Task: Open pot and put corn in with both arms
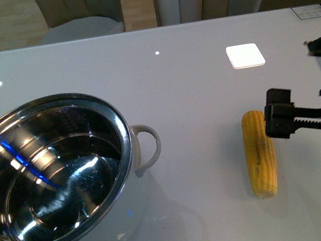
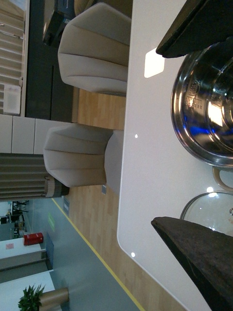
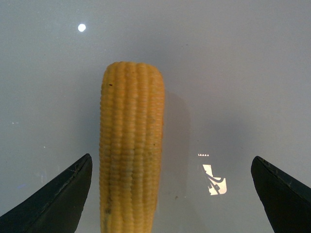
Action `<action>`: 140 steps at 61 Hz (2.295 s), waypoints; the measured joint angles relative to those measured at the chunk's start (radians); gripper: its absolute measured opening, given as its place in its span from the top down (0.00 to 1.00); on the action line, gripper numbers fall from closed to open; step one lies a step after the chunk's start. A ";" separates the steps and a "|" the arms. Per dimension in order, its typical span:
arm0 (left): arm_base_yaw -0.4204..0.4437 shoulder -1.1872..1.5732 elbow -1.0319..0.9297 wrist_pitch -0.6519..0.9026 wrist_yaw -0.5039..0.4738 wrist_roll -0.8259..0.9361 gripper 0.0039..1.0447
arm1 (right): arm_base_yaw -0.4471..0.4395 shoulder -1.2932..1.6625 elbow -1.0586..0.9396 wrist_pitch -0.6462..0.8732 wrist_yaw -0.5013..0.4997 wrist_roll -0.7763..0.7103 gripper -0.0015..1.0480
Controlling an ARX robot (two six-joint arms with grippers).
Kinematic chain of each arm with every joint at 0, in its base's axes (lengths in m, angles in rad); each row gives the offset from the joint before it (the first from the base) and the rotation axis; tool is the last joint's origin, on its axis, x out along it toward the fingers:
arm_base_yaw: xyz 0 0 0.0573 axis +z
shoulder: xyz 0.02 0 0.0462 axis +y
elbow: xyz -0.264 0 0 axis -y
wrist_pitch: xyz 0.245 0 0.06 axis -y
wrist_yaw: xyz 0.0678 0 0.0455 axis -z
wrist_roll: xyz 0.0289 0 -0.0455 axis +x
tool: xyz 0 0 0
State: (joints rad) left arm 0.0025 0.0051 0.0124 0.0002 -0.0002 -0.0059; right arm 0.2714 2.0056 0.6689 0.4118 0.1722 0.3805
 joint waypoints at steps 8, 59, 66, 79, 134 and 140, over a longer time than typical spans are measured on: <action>0.000 0.000 0.000 0.000 0.000 0.000 0.07 | 0.018 0.068 0.069 -0.010 0.002 -0.006 0.08; 0.000 0.000 0.000 0.000 0.000 0.000 0.07 | 0.060 0.180 0.104 -0.094 -0.038 0.016 0.73; 0.000 0.000 0.000 0.000 0.000 0.000 0.07 | 0.048 0.090 0.056 -0.099 -0.061 0.016 0.78; 0.000 0.000 0.000 0.000 0.000 0.000 0.07 | 0.048 -0.190 0.018 -0.137 -0.129 0.033 0.79; 0.000 0.000 0.000 0.000 0.000 0.000 0.07 | 0.432 -0.110 0.475 -0.287 -0.226 0.348 0.84; 0.000 0.000 0.000 0.000 0.000 0.000 0.07 | 0.463 -0.079 0.491 -0.293 -0.230 0.378 0.84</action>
State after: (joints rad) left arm 0.0025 0.0051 0.0124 0.0002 -0.0002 -0.0059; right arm 0.7341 1.9263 1.1595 0.1192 -0.0578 0.7582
